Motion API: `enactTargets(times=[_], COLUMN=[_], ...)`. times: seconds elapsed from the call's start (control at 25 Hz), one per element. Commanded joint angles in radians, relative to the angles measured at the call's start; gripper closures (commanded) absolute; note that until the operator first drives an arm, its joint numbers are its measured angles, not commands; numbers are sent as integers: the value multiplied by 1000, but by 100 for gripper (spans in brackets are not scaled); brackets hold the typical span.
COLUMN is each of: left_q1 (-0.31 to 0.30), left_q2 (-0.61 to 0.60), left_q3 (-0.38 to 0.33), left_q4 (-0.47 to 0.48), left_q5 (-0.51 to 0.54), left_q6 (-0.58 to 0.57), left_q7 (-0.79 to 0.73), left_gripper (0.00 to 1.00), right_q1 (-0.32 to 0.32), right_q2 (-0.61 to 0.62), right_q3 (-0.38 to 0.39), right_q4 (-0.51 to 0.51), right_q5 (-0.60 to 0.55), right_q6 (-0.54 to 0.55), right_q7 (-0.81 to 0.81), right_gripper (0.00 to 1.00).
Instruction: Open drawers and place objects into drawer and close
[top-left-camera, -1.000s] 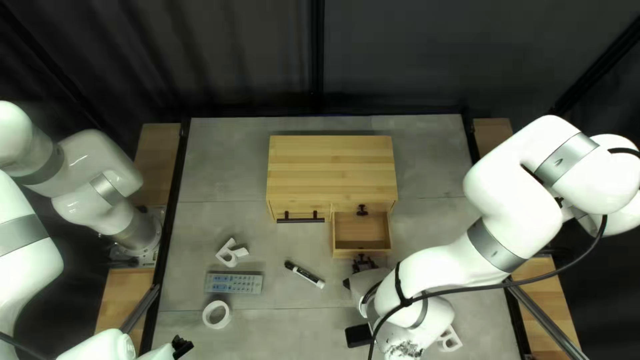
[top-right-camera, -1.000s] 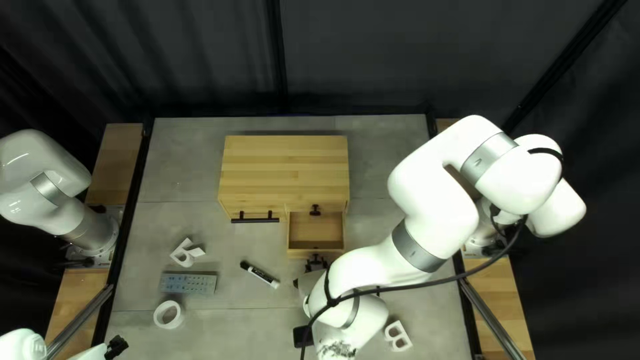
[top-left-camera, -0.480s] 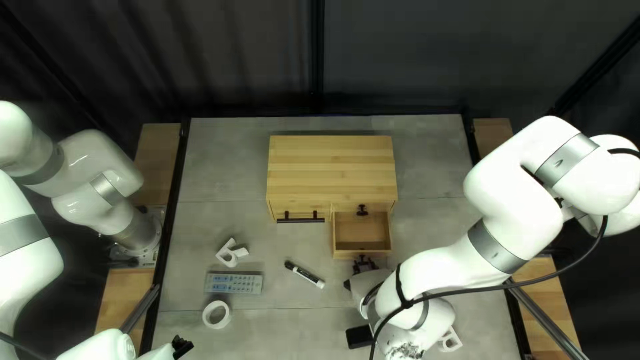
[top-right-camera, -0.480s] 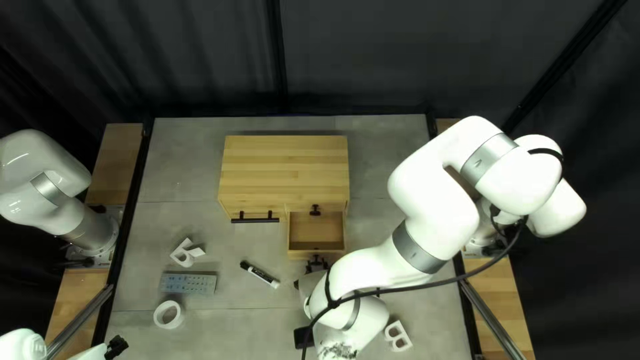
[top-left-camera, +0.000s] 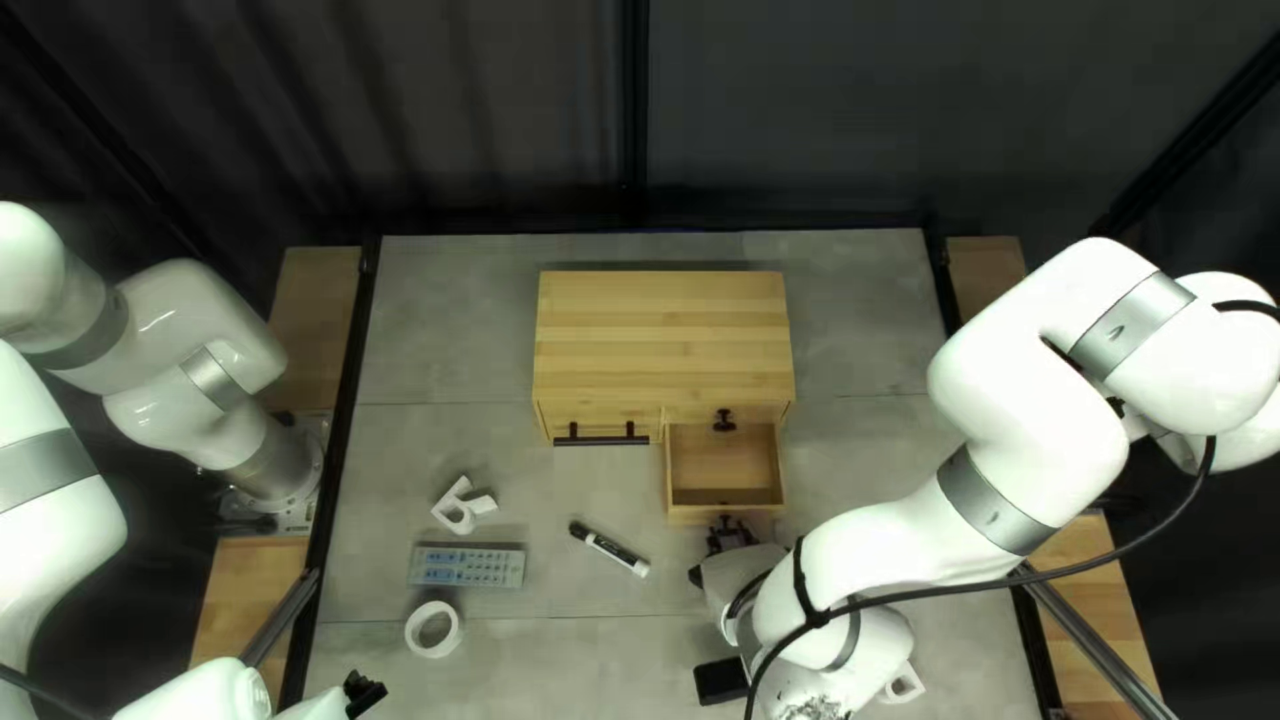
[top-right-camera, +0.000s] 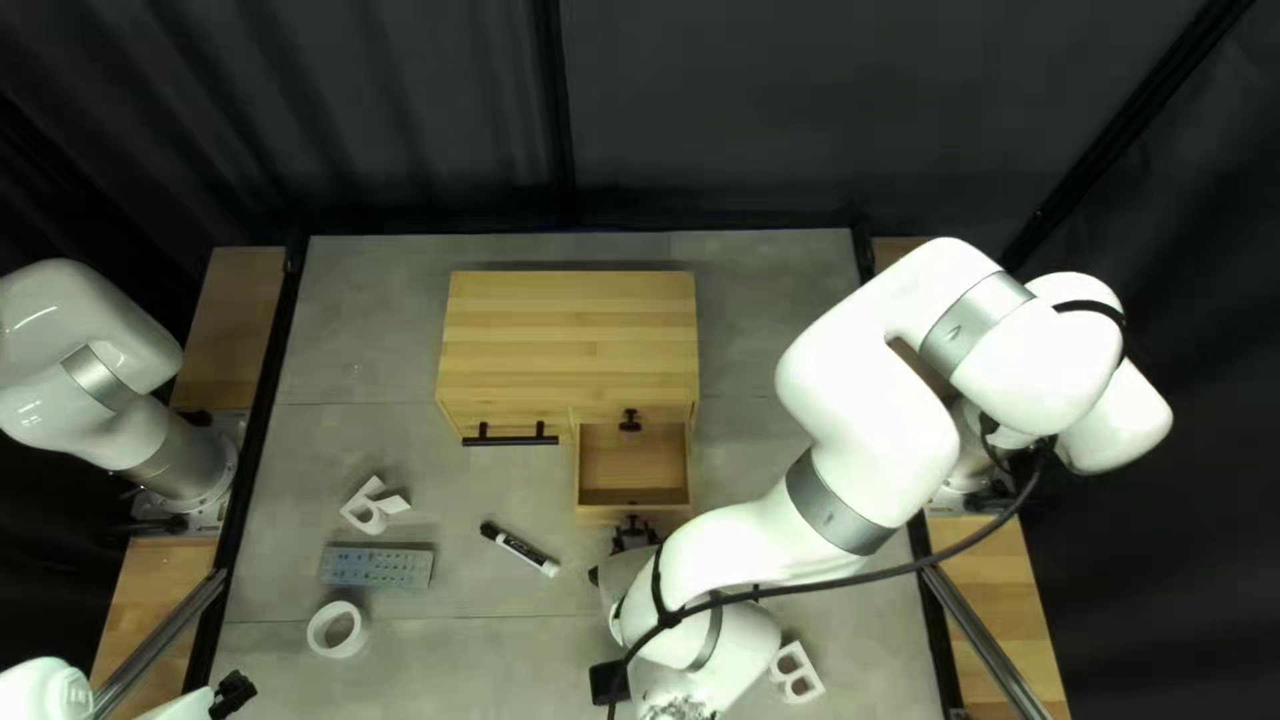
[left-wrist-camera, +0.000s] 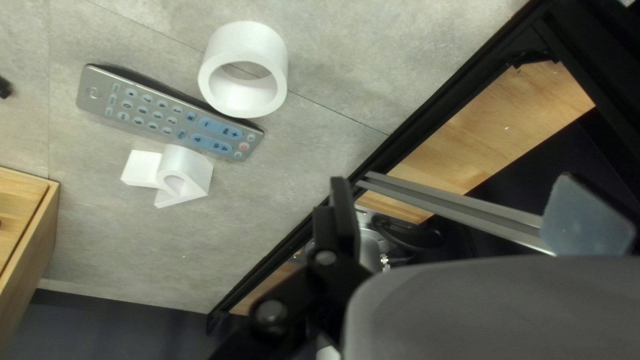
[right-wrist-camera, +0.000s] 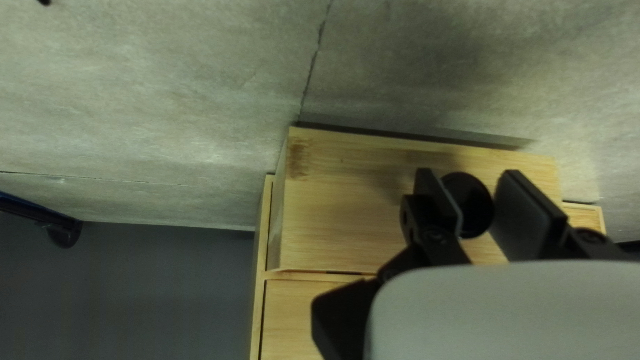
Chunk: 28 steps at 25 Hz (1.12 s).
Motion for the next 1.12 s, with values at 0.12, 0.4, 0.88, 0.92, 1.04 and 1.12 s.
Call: enactTargets(times=[0.12,0.4,0.88,0.92,1.04,1.12], left_q1=[0,0,0,0,0,0], left_q2=[0,0,0,0,0,0], left_q3=[0,0,0,0,0,0], left_q4=[0,0,0,0,0,0], left_q5=[0,0,0,0,0,0], left_q6=[0,0,0,0,0,0], left_q7=[0,0,0,0,0,0], left_gripper=[0,0,0,0,0,0], right_q1=[8,15,22,23,27,29], right_q2=[5,21,29,29,33,37], right_q3=[3,5,9,9,10,11], right_q4=[14,37,49,50,53,59], right_q5=[3,6,9,9,9,10], right_q6=[15,29,40,41,44,47], right_q7=[-5,-13,-19,-19,-17,-17], right_gripper=[100,100,100,100,100,100])
